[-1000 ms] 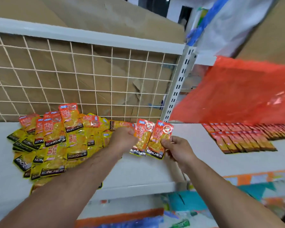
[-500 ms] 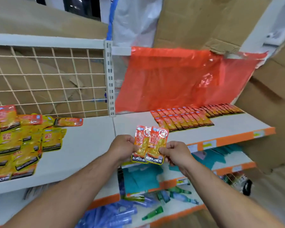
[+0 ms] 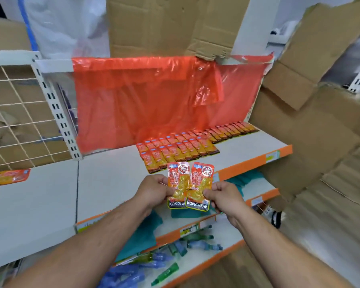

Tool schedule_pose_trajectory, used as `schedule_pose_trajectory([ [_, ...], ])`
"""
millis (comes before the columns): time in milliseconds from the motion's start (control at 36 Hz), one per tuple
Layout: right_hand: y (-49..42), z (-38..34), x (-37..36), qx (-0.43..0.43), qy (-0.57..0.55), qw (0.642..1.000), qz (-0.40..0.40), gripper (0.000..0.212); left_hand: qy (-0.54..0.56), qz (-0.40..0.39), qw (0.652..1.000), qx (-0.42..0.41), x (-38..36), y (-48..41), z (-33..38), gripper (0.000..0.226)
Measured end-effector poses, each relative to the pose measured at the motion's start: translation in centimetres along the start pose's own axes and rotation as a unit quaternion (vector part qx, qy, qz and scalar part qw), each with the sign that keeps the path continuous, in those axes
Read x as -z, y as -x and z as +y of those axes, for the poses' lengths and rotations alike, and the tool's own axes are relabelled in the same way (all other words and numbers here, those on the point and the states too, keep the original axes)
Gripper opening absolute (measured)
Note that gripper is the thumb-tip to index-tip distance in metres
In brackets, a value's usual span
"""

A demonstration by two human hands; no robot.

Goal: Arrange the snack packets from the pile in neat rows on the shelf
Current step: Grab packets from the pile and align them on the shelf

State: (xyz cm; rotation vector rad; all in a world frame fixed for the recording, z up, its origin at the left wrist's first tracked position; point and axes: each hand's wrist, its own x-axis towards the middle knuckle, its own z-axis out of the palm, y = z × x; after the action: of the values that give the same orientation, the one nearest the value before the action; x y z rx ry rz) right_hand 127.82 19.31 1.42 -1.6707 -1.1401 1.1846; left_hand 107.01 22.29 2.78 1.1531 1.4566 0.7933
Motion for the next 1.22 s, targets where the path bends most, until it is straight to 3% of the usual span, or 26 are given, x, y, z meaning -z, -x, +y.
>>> schedule_pose_trajectory([
  [167,-4.2,0.2,3.2,-0.003,0.011,1.000,0.017,0.021,-0.008,-0.029,0.999,-0.027,-4.3,-5.2,2.2,0.034],
  [278,-8.1,-1.0,5.6,-0.008,0.018,0.999,0.041,0.028,-0.038,-0.042,0.998,-0.041,-6.2,-10.6,3.9,0.047],
  [389,-12.2,-2.3,7.6,-0.008,0.027,0.997,0.069,0.040,-0.060,-0.050,0.995,-0.064,-8.2,-15.7,5.2,0.045],
  [750,-23.0,-2.9,11.1,-0.019,0.034,0.997,0.062,0.042,-0.048,-0.003,0.998,-0.046,-12.3,-24.5,8.4,0.033],
  [944,-28.7,-2.2,13.9,-0.017,0.057,0.998,-0.008,0.016,-0.091,0.055,0.993,-0.045,-15.4,-26.9,9.2,0.023],
  [1056,-32.1,-1.5,15.6,-0.011,0.068,0.996,-0.063,0.018,-0.150,0.126,0.980,-0.039,-17.5,-27.9,9.4,0.012],
  [1167,-34.7,-0.9,17.2,0.004,0.112,0.987,-0.119,0.038,-0.234,0.200,0.951,-0.024,-19.8,-27.8,9.4,0.018],
  [1222,-35.7,-0.8,17.8,0.014,0.123,0.981,-0.146,0.039,-0.254,0.229,0.939,-0.017,-20.6,-27.7,9.4,0.020],
])
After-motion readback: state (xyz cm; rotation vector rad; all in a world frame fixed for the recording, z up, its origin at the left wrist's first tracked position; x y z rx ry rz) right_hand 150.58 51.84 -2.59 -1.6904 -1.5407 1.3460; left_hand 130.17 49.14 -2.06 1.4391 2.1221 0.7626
